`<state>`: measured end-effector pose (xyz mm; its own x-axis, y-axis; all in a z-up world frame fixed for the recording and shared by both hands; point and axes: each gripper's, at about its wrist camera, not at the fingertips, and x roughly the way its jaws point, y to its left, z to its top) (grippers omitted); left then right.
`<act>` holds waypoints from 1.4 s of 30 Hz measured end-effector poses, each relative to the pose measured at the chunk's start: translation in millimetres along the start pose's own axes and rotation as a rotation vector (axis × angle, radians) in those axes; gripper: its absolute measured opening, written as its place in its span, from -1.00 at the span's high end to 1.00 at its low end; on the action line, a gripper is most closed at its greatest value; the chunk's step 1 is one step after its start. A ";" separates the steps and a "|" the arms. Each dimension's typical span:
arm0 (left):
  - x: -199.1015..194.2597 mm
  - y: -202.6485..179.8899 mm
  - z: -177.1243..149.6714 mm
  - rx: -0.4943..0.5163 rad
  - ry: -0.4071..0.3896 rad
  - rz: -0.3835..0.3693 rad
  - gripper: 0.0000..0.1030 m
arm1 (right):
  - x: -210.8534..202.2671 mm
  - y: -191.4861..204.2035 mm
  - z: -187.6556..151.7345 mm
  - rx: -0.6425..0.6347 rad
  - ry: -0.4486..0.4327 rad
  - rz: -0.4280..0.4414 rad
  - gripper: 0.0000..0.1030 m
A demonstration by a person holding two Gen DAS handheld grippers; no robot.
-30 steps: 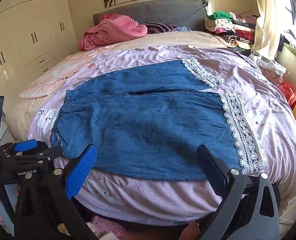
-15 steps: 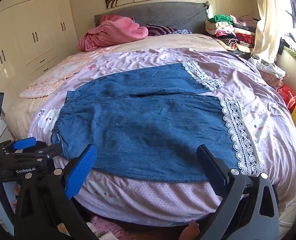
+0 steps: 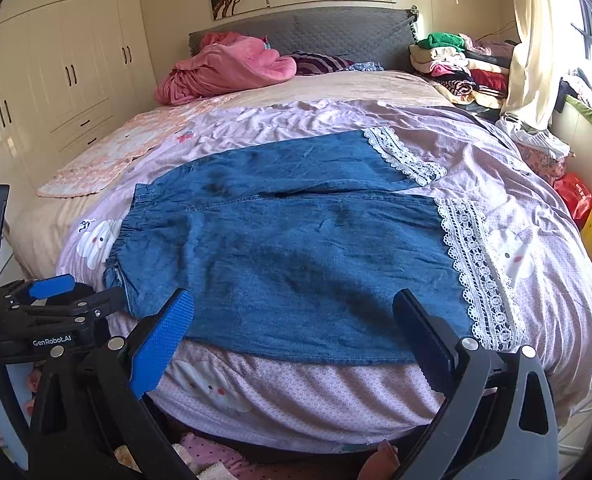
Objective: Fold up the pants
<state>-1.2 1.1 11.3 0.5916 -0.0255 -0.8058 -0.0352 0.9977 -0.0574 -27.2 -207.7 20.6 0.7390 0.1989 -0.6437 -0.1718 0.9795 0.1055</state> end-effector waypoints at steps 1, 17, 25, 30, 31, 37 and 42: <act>-0.1 -0.1 0.3 0.001 0.000 0.001 -0.82 | 0.4 0.1 -0.6 0.000 0.000 0.002 -0.92; -4.5 0.8 2.9 0.002 -0.008 0.001 -0.82 | 0.2 1.2 -1.2 -0.004 0.000 -0.002 -0.92; -6.4 2.1 4.4 0.000 -0.012 0.006 -0.82 | 0.3 2.0 -1.8 -0.005 0.004 0.000 -0.92; -6.6 2.9 3.8 0.001 -0.014 0.005 -0.82 | 0.1 2.1 -1.7 -0.004 0.002 -0.002 -0.92; -6.8 3.0 4.0 0.002 -0.014 0.005 -0.82 | 0.5 2.3 -1.3 -0.005 0.004 -0.003 -0.92; -6.4 2.8 3.1 0.003 -0.016 0.006 -0.82 | 0.5 3.0 -2.8 -0.007 0.007 -0.008 -0.92; -5.9 3.1 2.0 0.001 -0.016 0.008 -0.82 | 3.0 4.1 -4.5 -0.012 0.016 -0.010 -0.92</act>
<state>-3.1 4.4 17.1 0.6038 -0.0161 -0.7970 -0.0395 0.9980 -0.0500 -28.7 -203.2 15.7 0.7299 0.1887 -0.6570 -0.1726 0.9809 0.0900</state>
